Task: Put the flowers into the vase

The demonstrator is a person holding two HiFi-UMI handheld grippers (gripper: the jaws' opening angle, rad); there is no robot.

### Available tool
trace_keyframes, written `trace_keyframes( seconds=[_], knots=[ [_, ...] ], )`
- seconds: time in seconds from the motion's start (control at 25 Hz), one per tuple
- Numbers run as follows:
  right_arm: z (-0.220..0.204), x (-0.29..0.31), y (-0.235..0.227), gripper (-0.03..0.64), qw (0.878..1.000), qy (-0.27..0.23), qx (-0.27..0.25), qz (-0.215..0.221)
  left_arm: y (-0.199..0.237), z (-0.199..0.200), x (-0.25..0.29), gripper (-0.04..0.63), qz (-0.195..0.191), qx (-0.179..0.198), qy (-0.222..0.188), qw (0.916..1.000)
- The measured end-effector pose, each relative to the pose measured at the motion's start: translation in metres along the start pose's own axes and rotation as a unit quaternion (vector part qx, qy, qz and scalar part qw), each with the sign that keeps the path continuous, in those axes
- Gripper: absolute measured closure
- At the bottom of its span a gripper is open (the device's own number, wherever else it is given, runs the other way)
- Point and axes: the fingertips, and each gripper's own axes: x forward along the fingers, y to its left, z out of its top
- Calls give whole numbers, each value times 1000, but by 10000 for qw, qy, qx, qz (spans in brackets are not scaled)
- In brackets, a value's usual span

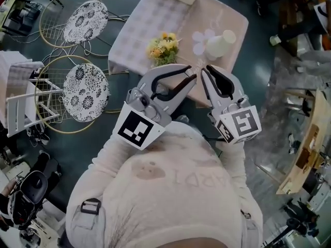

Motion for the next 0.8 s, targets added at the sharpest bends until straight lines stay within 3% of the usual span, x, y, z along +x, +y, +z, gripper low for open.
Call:
trace_keyframes(
  seconds=[0.32,0.8],
  knots=[
    [-74,90,-16,523,9885,1431,89,491,67,-34,-4,525,410,-407,246,9980],
    [-214,142,-21,512,9312,3503,230,977,116,-97,4,525,441,-901,593,9932]
  ],
)
